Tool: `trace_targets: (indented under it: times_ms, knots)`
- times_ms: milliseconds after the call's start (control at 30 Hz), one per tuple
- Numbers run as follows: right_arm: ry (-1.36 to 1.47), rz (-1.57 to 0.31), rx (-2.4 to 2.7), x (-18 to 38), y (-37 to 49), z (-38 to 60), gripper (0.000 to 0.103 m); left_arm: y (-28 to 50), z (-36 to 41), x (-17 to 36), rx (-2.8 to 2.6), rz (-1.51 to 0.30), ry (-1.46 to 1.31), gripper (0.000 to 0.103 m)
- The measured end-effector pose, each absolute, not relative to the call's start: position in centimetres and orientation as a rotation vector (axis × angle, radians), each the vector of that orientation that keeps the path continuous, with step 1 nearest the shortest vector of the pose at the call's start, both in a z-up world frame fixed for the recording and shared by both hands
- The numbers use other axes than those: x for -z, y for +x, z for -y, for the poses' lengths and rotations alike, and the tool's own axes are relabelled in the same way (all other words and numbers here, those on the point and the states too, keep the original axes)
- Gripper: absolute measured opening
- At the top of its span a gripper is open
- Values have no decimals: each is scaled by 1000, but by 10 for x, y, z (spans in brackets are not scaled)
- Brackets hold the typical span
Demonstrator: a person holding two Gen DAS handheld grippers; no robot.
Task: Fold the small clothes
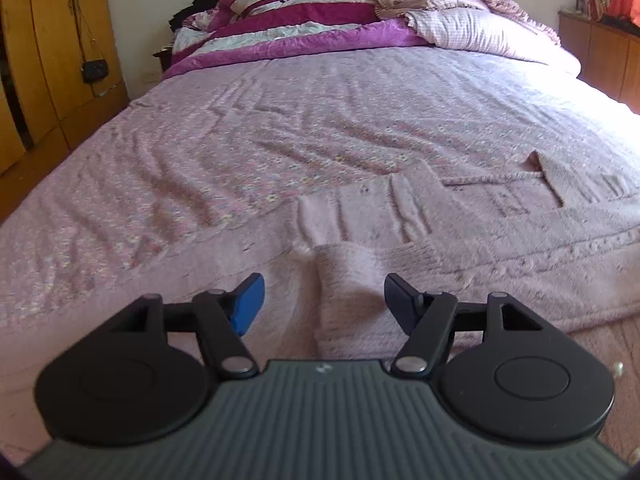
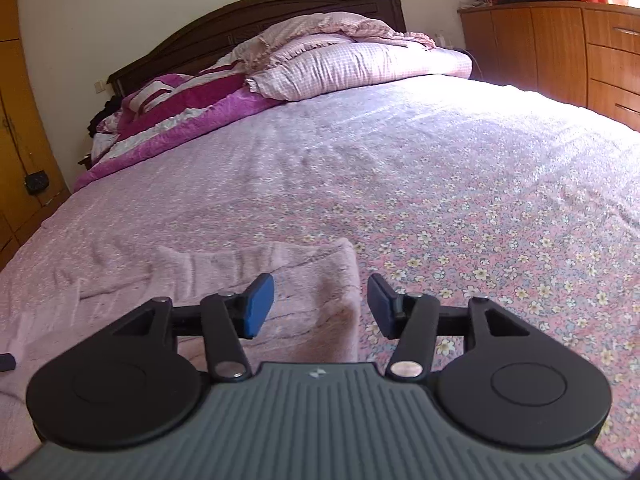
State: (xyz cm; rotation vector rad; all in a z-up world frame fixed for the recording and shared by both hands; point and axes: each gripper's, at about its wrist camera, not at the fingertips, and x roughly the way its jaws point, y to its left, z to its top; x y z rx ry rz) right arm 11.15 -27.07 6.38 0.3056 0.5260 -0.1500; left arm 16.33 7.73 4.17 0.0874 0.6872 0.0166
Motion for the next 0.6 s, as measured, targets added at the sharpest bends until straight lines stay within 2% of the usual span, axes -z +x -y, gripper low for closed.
trace_targets:
  times_ms: [133, 367, 600]
  knots:
    - [314, -534, 101, -77, 88, 263, 70, 150, -86, -53, -32, -693, 53, 68]
    - [323, -555, 27, -90, 41, 239, 77, 114, -112, -85, -54, -690, -23, 68]
    - [301, -554, -30, -107, -5, 205, 83, 70, -131, -113, -128, -673, 64, 68]
